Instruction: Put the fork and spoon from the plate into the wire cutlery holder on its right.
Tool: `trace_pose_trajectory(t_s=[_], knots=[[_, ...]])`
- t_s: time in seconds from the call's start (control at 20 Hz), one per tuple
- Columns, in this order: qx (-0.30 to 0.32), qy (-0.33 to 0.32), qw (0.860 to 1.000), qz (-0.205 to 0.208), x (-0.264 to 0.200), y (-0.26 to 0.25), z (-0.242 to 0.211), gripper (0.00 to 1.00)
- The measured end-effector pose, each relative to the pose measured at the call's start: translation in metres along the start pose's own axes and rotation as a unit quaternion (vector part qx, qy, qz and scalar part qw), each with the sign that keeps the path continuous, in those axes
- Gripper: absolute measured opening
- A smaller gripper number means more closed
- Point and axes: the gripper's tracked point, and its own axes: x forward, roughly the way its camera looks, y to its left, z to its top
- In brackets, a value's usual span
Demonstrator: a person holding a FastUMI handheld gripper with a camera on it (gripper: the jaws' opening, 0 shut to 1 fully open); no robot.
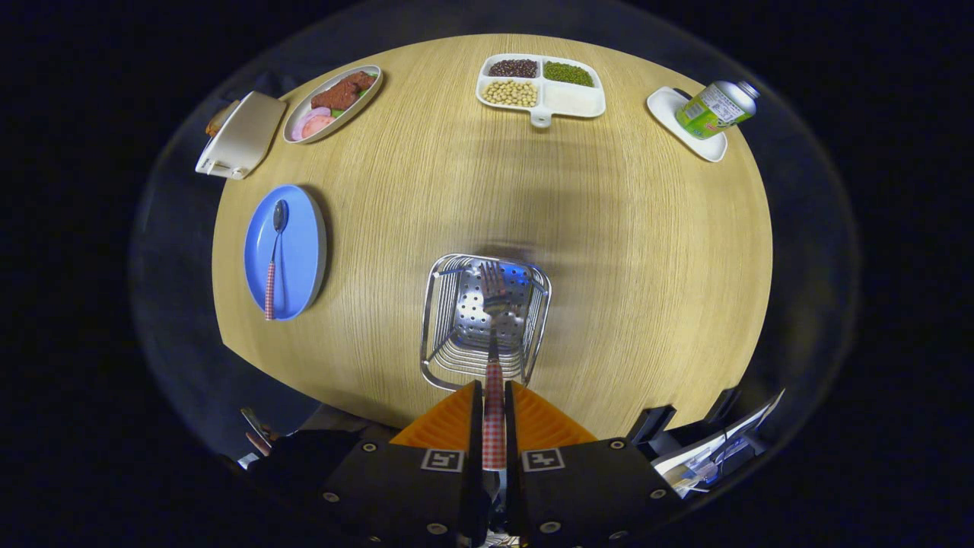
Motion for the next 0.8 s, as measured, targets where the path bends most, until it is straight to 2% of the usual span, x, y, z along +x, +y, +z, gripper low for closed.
trace_pose_trajectory(t_s=[0.15, 0.3, 0.4, 0.45, 0.5, 0.6, 0.7, 0.8], knots=[[0.019, -0.062, 0.997, 0.028, -0.011, 0.009, 0.022, 0.17], [0.009, -0.133, 0.990, 0.054, -0.029, 0.020, 0.039, 0.33], [0.010, -0.178, 0.981, 0.077, -0.041, 0.030, 0.050, 0.52], [0.008, -0.205, 0.975, 0.082, -0.047, 0.032, 0.056, 0.71], [0.007, -0.230, 0.970, 0.082, -0.055, 0.034, 0.063, 0.77], [0.009, -0.286, 0.954, 0.093, -0.073, 0.040, 0.076, 0.84], [0.001, -0.346, 0.931, 0.119, -0.097, 0.055, 0.089, 0.90], [-0.024, -0.407, 0.906, 0.114, -0.120, 0.063, 0.099, 0.95]])
